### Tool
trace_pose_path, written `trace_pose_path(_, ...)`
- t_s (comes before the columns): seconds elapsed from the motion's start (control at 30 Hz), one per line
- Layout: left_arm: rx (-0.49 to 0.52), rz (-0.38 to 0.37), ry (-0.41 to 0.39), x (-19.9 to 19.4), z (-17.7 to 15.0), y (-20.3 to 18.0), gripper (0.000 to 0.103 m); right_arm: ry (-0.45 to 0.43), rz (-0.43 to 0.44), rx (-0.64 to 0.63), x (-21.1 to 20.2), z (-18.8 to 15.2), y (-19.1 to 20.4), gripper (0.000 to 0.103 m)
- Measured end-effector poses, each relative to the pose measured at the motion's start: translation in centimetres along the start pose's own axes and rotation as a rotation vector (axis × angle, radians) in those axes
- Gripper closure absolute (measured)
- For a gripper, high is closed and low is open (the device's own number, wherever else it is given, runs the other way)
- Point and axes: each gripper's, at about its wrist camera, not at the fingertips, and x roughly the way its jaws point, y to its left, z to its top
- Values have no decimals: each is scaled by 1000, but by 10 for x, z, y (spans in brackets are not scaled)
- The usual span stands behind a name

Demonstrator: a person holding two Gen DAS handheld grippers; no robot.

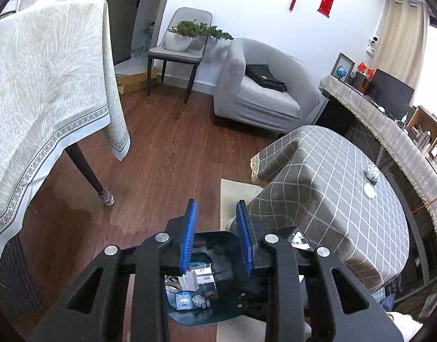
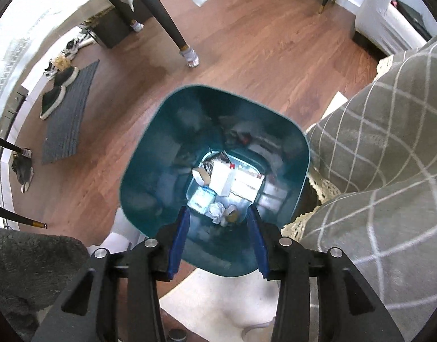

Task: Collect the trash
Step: 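Lower the tape roll into the bin and open the right tool, then move both open tools from the bin over the table toward the lid and foil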

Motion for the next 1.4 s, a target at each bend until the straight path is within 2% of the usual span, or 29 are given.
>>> trace_pose_path(0.27, 15, -12, -48, -12, 10, -18, 74, -132, 63, -4, -57, -1, 5, 61)
trace_pose_path(0.43, 25, -13, -73, -17, 15, -27, 74, -264, 88, 6, -105, -3, -2, 61)
trace_pose_path(0.6, 26, -23, -82, -18, 19, -40, 74, -405, 61, 44, -152, -11, -26, 61)
trace_pose_path(0.73, 42, -42, -72, -11, 17, -58, 74, -473, 14, 87, -175, -23, -50, 61)
trace_pose_path(1.0, 94, -107, -48, 4, 12, -109, 67, -518, -70, 187, -199, -55, -104, 61)
trace_pose_path(1.17, 146, -133, -33, 17, 6, -145, 59, -530, -115, 235, -203, -79, -131, 61)
trace_pose_path(1.4, 194, -176, -11, 35, -6, -193, 48, -553, -226, 308, -216, -117, -171, 61)
